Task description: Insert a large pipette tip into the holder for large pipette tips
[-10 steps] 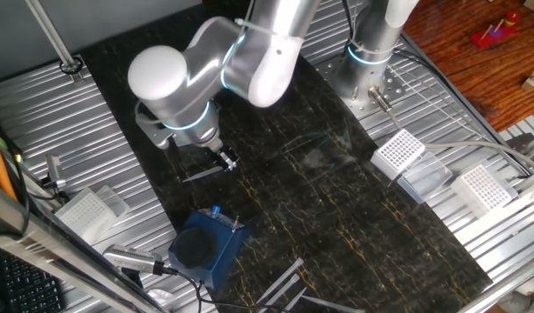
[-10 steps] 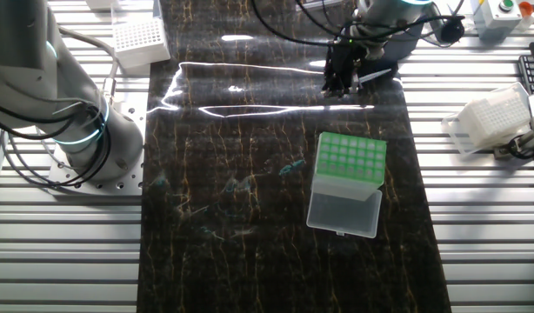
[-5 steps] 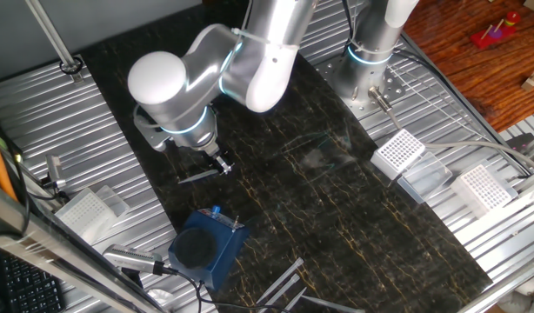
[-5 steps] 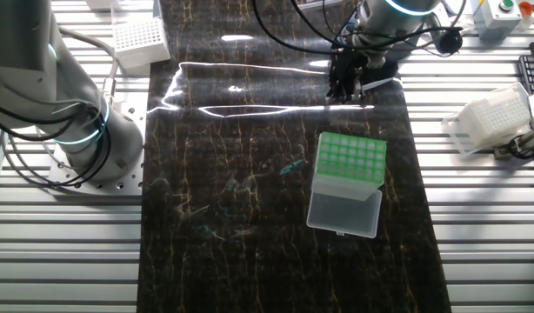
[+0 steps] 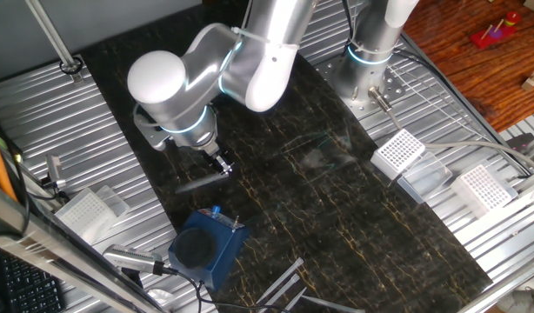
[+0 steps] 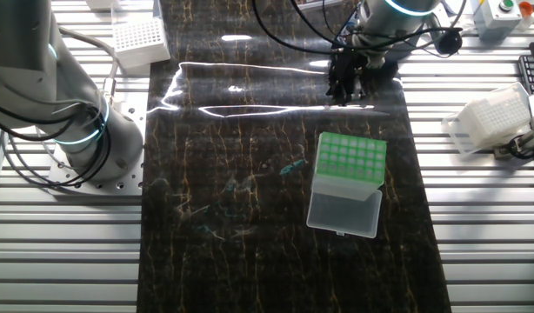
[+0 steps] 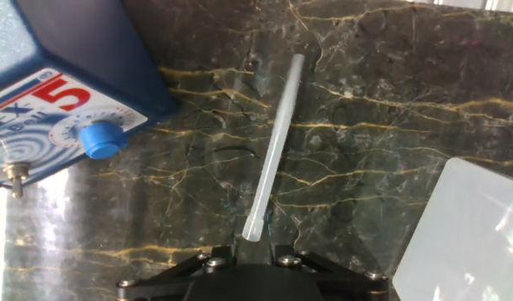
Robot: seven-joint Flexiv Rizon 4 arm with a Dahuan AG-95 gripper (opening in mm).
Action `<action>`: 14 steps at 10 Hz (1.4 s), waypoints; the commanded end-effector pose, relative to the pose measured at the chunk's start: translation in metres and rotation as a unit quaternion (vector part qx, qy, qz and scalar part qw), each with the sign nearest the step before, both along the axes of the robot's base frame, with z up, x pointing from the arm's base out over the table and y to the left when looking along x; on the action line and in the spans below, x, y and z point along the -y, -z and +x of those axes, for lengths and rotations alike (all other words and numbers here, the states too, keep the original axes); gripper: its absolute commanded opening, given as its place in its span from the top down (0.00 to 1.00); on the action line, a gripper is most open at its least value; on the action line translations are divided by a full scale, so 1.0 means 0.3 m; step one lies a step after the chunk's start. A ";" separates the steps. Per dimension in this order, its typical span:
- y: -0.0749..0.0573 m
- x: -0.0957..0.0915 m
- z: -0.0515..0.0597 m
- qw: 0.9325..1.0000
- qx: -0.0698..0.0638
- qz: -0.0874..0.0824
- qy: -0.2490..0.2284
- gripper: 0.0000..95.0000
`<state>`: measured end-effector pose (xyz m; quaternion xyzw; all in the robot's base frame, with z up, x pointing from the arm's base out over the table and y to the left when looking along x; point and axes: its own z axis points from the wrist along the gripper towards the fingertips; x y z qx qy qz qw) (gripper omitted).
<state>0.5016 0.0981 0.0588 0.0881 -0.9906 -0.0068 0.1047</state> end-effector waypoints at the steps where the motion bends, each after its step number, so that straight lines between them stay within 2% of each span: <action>1: 0.000 0.001 -0.001 1.000 -0.001 0.000 0.000 0.80; 3: 0.003 0.004 -0.004 1.000 0.000 -0.001 0.004 0.80; 5: 0.030 0.016 0.001 1.000 0.007 -0.003 0.009 0.80; 7: 0.040 0.018 0.008 0.999 0.018 0.000 0.039 0.80; 8: 0.033 0.011 0.013 0.999 0.017 0.002 0.049 0.80; 11: 0.029 -0.023 0.014 0.999 0.019 -0.004 0.029 0.80; 14: 0.025 -0.080 0.034 0.999 0.021 -0.005 0.049 0.80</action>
